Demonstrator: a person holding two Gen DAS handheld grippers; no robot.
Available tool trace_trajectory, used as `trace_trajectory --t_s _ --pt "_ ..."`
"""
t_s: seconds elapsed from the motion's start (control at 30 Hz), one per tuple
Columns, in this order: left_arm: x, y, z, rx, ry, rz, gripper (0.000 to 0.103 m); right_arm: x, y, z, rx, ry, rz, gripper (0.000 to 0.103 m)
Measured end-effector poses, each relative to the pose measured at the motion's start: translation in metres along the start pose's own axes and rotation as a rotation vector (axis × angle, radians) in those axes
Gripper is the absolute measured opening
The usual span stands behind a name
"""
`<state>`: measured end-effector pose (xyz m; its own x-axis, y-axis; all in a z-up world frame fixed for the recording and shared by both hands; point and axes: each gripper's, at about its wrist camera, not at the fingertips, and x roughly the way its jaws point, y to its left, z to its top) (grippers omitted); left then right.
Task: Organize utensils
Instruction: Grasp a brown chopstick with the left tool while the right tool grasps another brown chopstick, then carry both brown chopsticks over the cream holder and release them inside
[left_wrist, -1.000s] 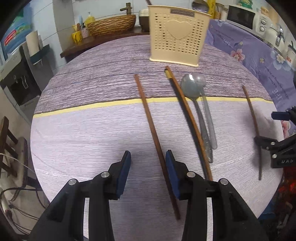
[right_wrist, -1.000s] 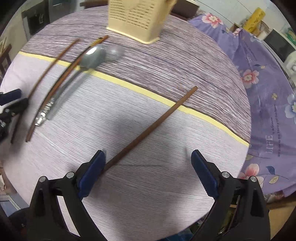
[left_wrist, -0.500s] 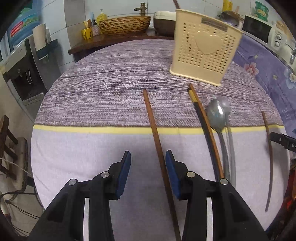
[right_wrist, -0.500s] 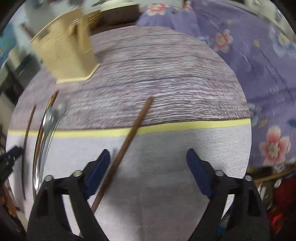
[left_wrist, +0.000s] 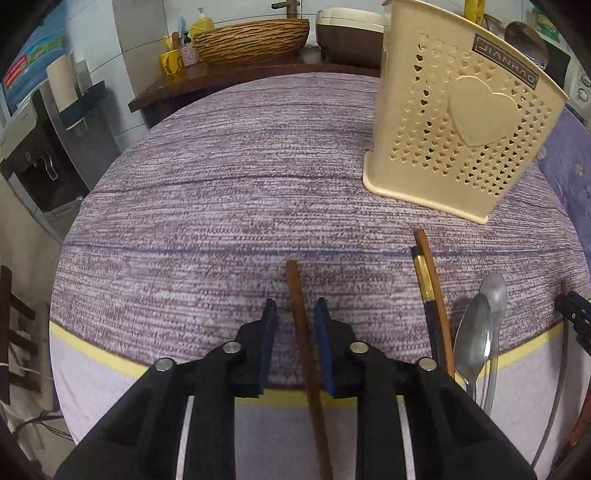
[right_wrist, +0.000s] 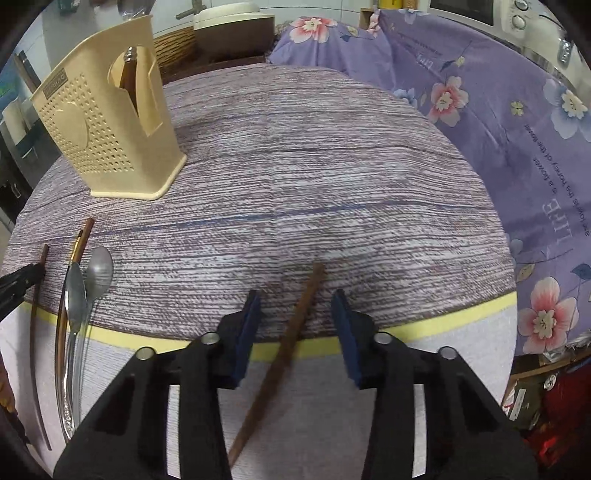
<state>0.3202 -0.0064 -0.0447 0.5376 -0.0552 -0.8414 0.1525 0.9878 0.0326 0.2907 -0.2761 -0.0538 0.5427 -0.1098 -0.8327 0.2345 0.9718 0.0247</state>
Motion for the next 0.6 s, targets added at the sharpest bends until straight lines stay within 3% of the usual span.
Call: trace_trajectory --t_s 0.1,0.27,0.6 --pt "0.0009 -0.0044 0.0019 0.007 -0.003 0.013 0.01 0.0014 0.0036 0.002 -0.007 -0.005 0.01 0.024" --pt "0.0006 -0.0062 0.0026 0.005 -0.009 0.019 0.009 0.0036 0.0027 0.0053 0.002 -0.007 0.035 0.013" --pt "-0.0024 -0.0051 0.0044 -0.028 -0.034 -0.01 0.008 -0.0027 -0.0002 0.0078 0.033 -0.048 0.145 0.011"
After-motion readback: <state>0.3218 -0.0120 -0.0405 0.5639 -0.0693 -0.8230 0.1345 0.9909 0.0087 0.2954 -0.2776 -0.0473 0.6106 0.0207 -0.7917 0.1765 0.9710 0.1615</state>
